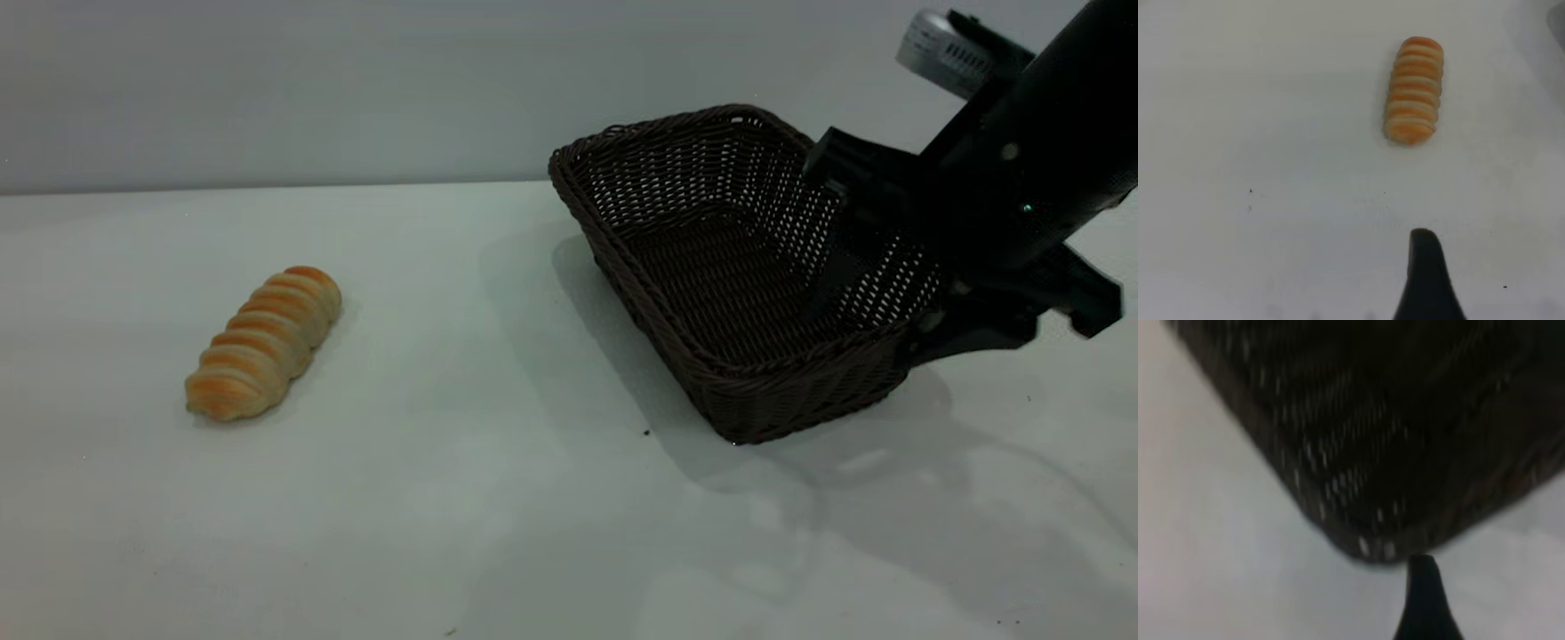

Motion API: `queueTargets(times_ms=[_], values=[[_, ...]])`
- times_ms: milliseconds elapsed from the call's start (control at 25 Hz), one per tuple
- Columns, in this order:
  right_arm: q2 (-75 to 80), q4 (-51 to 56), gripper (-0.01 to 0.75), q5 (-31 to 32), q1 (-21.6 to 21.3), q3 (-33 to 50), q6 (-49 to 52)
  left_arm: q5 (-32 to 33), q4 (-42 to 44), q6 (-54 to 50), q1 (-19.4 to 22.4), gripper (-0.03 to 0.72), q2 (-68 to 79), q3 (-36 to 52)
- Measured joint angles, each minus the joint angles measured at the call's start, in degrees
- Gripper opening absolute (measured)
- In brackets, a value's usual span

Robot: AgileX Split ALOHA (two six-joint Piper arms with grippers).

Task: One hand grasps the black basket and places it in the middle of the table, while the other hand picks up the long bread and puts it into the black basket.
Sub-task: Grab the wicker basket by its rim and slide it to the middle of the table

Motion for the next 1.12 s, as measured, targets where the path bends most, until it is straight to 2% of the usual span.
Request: queueTargets(times_ms=[320, 520, 880, 1120], values=[[3.72, 10.39, 0.550, -4.93, 0.00, -0.06, 0.98, 1.16, 0.00, 0.00, 0.00, 0.542, 0.00, 0.00], [4.61, 12.47, 0.548, -7.51, -0.10, -0.18, 1.12, 1.69, 0.00, 0.00, 0.00, 0.542, 0.00, 0.00], [5.61, 13.38, 0.547, -8.29, -0.35, -0.22, 1.33, 1.75, 0.00, 0.00, 0.00, 0.542, 0.00, 0.00], [9.72, 17.36, 0.547, -13.60, -1.02, -0.50, 1.33, 1.75, 0.00, 0.00, 0.00, 0.542, 0.00, 0.00]])
